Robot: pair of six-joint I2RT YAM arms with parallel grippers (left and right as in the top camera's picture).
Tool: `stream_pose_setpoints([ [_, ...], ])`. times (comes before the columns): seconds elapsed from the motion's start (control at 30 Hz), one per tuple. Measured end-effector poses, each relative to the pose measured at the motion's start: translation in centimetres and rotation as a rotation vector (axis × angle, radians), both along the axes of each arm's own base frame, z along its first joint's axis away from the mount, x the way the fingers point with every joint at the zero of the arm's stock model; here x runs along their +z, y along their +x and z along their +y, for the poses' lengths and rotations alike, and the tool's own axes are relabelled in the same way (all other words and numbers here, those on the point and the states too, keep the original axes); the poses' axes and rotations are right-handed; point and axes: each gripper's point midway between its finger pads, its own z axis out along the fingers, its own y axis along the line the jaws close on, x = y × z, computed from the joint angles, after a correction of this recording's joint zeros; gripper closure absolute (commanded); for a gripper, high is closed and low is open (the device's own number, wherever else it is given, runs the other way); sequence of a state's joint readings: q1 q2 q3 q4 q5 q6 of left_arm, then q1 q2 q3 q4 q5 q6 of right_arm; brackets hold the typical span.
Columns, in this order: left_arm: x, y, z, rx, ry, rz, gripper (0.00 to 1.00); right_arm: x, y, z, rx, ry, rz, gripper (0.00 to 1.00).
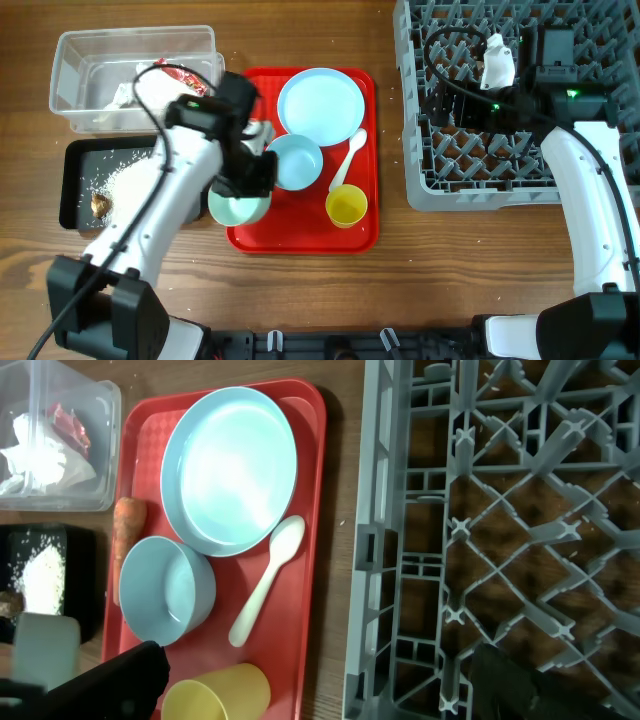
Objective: Sort waste into correct bins and load items into the dishwasher rack
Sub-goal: 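Place the empty green bowl back on the red tray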
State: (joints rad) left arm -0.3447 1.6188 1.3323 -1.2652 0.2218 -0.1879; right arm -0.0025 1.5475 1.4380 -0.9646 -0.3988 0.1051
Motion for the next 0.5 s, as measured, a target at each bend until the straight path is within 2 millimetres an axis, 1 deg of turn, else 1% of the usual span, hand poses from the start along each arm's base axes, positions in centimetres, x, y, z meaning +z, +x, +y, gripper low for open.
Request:
stream_pose_setpoints([
  [0.17, -3.0, -2.0, -2.9, -0.142, 0.102, -0.051, 0.96, 0.0, 0.0, 0.0, 0.0, 0.0, -0.001, 0.0],
  [0.27, -4.7, -2.0, -4.6, -0.212, 0.129, -0.137, 0.95, 0.0, 0.0, 0.0, 0.0, 0.0, -0.001, 0.0],
  [0.37, -5.5, -1.5, -5.4, -0.228, 0.132, -0.19, 0.92, 0.0, 0.0, 0.0, 0.0, 0.0, -0.001, 0.0],
  [0.5, -6.1, -1.4, -5.4, -0.23, 0.138, -0.207, 0.92, 0.0, 0.0, 0.0, 0.0, 0.0, -0.001, 0.0],
])
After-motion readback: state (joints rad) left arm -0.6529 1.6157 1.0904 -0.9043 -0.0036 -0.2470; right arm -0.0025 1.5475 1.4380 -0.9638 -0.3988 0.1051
